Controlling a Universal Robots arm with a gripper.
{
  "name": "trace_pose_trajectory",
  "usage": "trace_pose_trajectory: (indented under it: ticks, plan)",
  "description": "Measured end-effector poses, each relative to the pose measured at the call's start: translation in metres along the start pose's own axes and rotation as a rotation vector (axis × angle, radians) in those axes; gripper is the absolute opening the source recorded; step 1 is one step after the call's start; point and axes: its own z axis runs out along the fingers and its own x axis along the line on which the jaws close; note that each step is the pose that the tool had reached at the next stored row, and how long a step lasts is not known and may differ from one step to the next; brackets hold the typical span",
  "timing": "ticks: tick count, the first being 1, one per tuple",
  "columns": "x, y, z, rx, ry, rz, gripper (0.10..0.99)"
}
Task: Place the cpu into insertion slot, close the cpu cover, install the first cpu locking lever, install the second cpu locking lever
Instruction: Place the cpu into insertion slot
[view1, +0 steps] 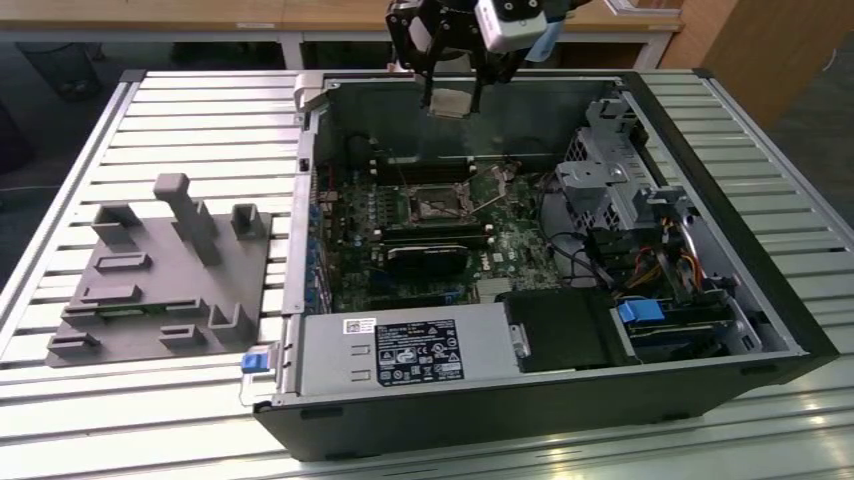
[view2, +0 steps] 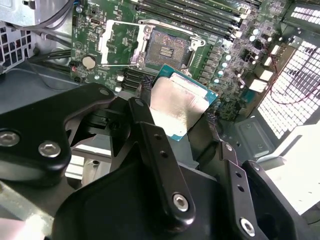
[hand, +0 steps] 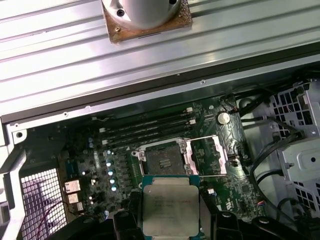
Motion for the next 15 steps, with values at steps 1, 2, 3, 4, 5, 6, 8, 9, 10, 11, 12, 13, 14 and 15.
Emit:
trace_pose_trajectory:
  ticks: [1,2,3,4,5,6,8,9,10,11,12,13,14,15]
  plan:
    - [0.0000,0.0000,0.0000,0.000,-0.0003,0.003,0.541]
    - [0.0000,0.0000,0.0000,0.000,-0.0005,0.006,0.541]
    - [0.0000,0.0000,0.0000,0.000,-0.0009,0.010,0.541]
    - [0.0000,0.0000,0.0000,0.000,-0.0011,0.013,0.541]
    - [0.0000,0.0000,0.0000,0.000,-0.0014,0.016,0.541]
    - [0.0000,0.0000,0.0000,0.000,-0.0017,0.019,0.541]
    - [0.0000,0.0000,0.0000,-0.001,-0.0023,0.026,0.541]
    - [0.0000,0.0000,0.0000,-0.001,-0.0025,0.029,0.541]
    - [0.0000,0.0000,0.0001,-0.001,-0.0029,0.032,0.541]
    - [0.0000,0.0000,0.0001,-0.001,-0.0032,0.035,0.541]
    - [0.0000,0.0000,0.0000,-0.001,-0.0034,0.038,0.541]
    - [0.0000,0.0000,0.0000,-0.001,-0.0037,0.041,0.541]
    - [0.0000,0.0000,0.0000,-0.001,-0.0039,0.044,0.541]
    - [0.0000,0.0000,0.0001,-0.001,-0.0042,0.047,0.541]
